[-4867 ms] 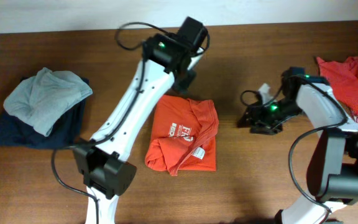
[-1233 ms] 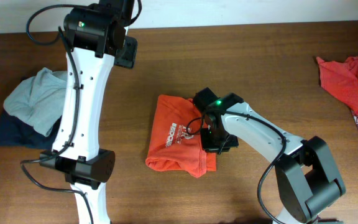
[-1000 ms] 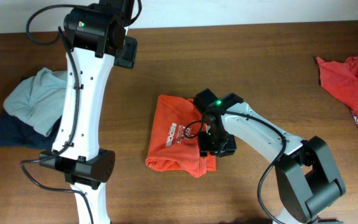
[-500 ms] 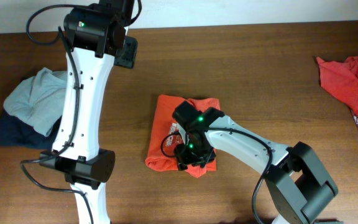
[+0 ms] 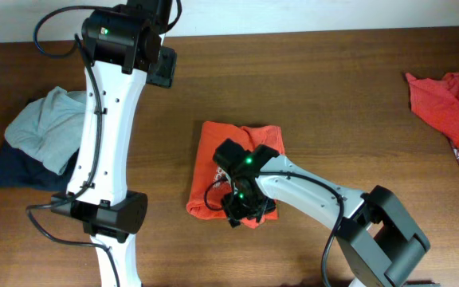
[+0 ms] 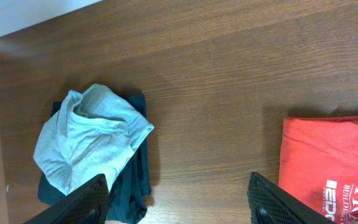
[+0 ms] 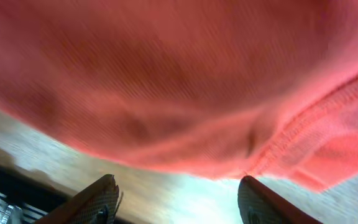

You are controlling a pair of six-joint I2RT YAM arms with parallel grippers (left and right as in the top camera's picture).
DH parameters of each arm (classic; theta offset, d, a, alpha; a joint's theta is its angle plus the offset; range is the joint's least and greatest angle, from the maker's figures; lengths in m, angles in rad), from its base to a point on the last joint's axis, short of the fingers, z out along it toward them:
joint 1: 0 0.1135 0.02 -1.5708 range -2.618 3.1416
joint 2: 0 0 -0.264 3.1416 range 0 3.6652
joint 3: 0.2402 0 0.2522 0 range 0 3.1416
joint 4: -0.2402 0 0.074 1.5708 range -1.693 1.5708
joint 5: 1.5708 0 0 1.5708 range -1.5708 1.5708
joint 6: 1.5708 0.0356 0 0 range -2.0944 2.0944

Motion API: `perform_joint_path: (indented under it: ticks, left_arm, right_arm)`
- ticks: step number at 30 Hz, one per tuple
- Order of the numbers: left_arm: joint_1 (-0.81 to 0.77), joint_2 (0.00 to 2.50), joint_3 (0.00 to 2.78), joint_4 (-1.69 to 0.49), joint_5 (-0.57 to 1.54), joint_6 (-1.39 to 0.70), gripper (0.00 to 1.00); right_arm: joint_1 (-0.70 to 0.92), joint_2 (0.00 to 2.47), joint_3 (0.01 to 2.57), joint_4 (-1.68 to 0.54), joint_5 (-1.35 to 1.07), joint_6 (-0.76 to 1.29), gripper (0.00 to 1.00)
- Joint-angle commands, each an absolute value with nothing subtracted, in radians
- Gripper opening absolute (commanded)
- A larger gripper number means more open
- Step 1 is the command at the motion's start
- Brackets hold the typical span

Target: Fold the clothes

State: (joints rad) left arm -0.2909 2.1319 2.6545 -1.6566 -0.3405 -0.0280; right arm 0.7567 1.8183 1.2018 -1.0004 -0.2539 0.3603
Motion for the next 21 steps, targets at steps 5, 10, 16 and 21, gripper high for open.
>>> perform_joint_path:
  ticks: [5, 10, 16, 21]
  left_arm:
    - [-0.285, 2.122, 2.667, -1.642, -0.336, -0.041, 0.76]
    - [-0.285, 2.122, 2.667, -1.634, -0.336, -0.041, 0.79]
    - [-0.285, 2.122, 2.667, -1.636, -0.335, -0.041, 0.8]
    - [-0.285, 2.122, 2.667, -1.64, -0.32, -0.041, 0.8]
  right_arm:
    - [0.796, 1.807, 1.207, -1.076, 0.044, 0.193, 0.68]
    - [0.881, 1.807, 1.207, -0.974, 0.047, 0.089, 0.71]
    - [0.914, 1.809, 1.19, -0.914, 0.105, 0.094, 0.74]
    - [0.913, 1.831, 1.161, -0.874, 0.207, 0.137, 0.69]
